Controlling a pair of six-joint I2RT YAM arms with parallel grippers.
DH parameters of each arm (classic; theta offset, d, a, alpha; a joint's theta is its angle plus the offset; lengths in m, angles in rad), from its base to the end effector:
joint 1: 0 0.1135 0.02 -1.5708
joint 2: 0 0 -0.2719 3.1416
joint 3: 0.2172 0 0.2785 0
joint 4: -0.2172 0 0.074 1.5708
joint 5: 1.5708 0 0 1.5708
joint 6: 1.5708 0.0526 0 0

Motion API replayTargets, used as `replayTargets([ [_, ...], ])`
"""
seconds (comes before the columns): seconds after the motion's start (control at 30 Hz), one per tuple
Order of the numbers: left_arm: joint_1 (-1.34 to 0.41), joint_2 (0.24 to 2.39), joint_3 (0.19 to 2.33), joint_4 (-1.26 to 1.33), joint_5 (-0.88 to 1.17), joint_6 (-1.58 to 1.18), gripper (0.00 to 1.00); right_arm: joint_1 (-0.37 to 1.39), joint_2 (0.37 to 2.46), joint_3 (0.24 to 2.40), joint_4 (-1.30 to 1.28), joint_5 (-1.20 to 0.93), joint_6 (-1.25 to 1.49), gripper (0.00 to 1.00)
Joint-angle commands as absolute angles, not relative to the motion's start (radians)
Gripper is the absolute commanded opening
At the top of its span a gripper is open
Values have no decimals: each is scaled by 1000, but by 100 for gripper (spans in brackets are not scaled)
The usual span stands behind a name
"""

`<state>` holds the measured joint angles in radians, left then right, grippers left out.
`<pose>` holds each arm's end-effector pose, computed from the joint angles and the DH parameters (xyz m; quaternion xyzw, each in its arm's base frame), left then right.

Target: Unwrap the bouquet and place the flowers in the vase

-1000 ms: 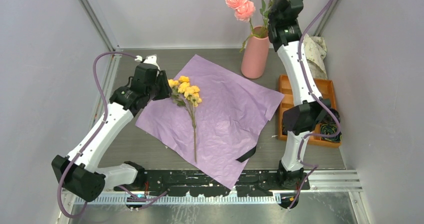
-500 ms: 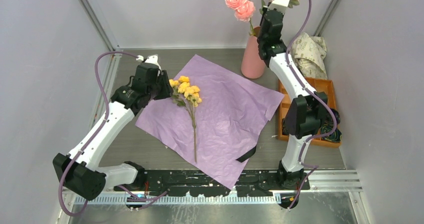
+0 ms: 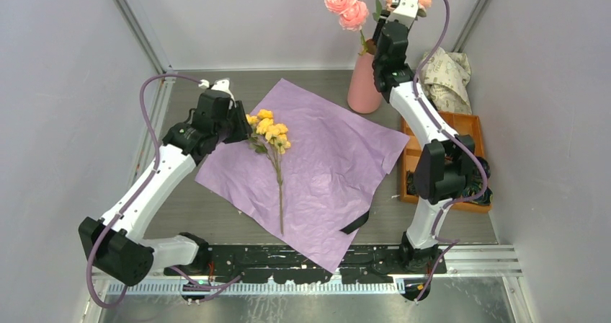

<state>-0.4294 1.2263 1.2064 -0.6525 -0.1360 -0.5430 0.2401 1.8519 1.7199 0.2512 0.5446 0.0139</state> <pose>0.2757 -0.1184 0.3455 -0.0805 0.8956 -0.1483 0.4116 0.4835 0.0903 0.4126 0.1277 0.6579 -0.0858 0.7372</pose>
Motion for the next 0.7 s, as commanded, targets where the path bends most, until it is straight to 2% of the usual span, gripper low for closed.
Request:
replayTargets([
  [0.0, -423, 1233, 1205, -590, -117, -550, 37, 242, 1768, 1683, 233, 525, 39, 59],
  [0.07, -423, 1244, 1203, -587, -112, -552, 37, 242, 1749, 1671, 232, 526, 41, 71],
  [0.27, -424, 1282, 1203, -575, -81, -561, 37, 242, 1671, 1634, 217, 518, 51, 87],
  [0.53, -423, 1362, 1204, -560, -57, -571, 37, 242, 1508, 1560, 222, 503, 88, 95],
  [0.67, -424, 1438, 1209, -554, -33, -580, 37, 242, 1415, 1501, 204, 491, 115, 96],
])
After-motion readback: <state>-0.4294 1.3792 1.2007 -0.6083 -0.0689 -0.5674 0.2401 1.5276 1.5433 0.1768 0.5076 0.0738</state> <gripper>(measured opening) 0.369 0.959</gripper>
